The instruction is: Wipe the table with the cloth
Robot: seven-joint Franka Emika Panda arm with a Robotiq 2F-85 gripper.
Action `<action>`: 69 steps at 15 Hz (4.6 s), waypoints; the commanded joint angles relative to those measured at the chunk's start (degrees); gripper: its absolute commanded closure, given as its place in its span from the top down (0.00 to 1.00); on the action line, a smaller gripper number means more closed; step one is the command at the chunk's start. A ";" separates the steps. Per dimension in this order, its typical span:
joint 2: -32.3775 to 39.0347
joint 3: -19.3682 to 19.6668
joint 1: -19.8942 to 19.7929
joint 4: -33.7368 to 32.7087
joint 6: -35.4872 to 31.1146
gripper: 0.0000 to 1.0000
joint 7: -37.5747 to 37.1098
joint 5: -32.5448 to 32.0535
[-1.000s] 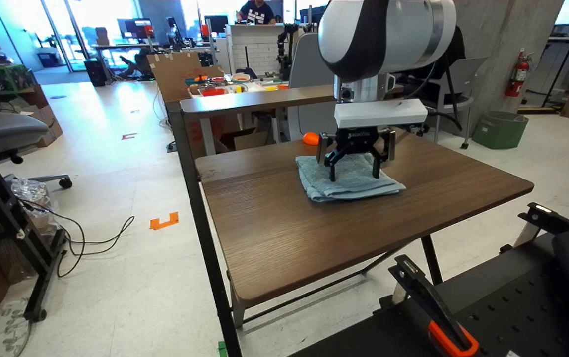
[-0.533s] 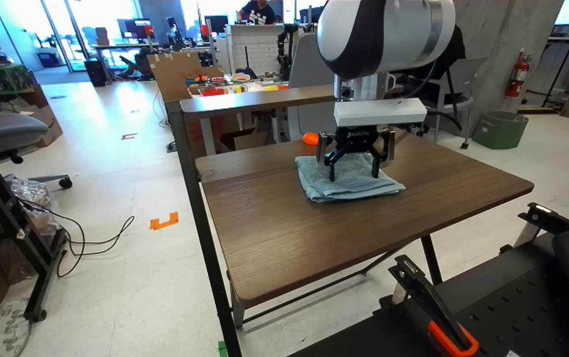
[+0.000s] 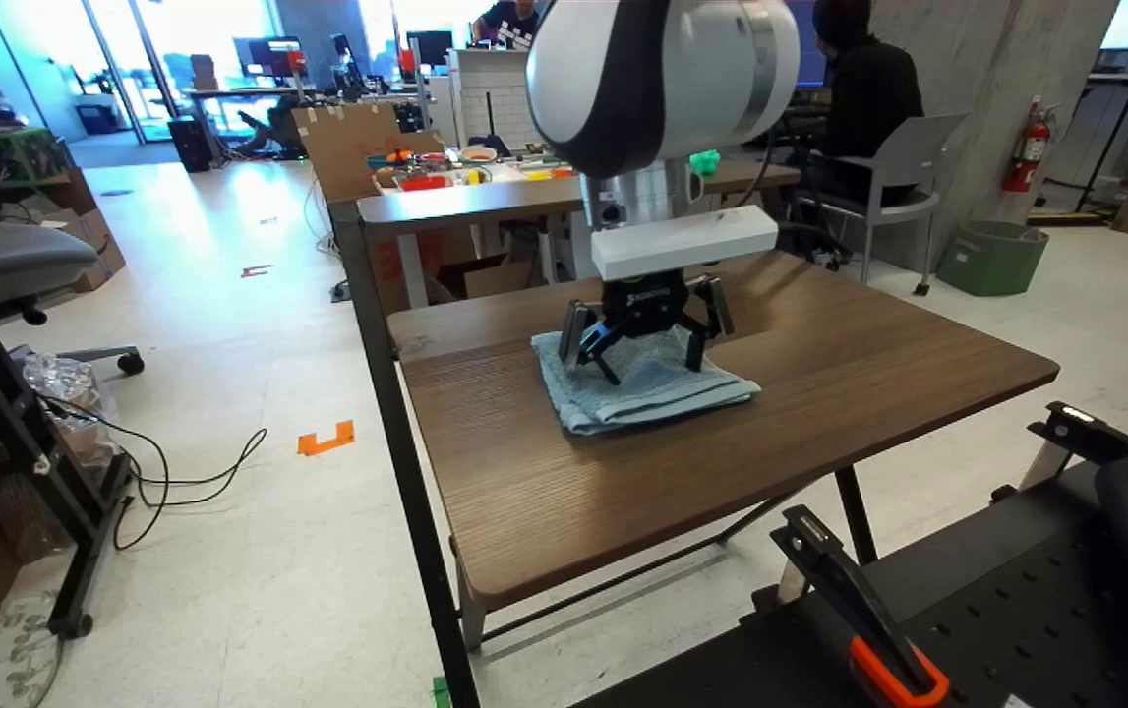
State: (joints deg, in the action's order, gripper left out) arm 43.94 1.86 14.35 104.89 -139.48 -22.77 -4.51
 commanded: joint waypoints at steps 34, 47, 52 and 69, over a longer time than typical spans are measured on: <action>5.68 9.48 -11.53 -3.42 16.91 1.00 -2.17 1.89; 3.73 9.66 -15.30 -4.04 15.07 1.00 -5.97 5.70; 9.52 9.40 -21.89 -14.74 20.28 1.00 -6.63 11.97; 21.32 0.93 -31.99 -43.38 29.54 1.00 -5.14 27.90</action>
State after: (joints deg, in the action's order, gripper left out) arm 62.78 3.30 -19.30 65.46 -110.52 -28.26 22.76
